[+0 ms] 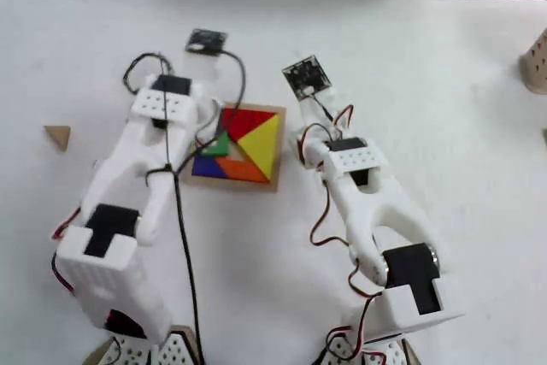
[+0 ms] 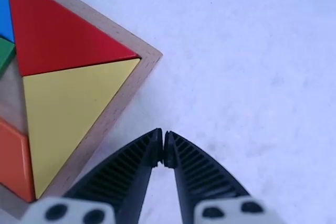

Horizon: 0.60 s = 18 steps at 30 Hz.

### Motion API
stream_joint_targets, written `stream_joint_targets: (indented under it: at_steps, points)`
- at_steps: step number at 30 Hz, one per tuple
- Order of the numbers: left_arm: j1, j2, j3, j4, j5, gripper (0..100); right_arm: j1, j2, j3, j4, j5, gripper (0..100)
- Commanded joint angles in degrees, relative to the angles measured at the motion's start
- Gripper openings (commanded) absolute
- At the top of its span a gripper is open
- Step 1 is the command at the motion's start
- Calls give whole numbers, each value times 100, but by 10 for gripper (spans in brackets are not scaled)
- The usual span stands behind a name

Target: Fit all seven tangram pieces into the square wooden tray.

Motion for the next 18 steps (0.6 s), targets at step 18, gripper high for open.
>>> stream_joint_targets:
  at_steps: [18]
  points:
    - [207, 1297, -1354, 923, 123, 26, -66, -31, -237, -57, -44, 17]
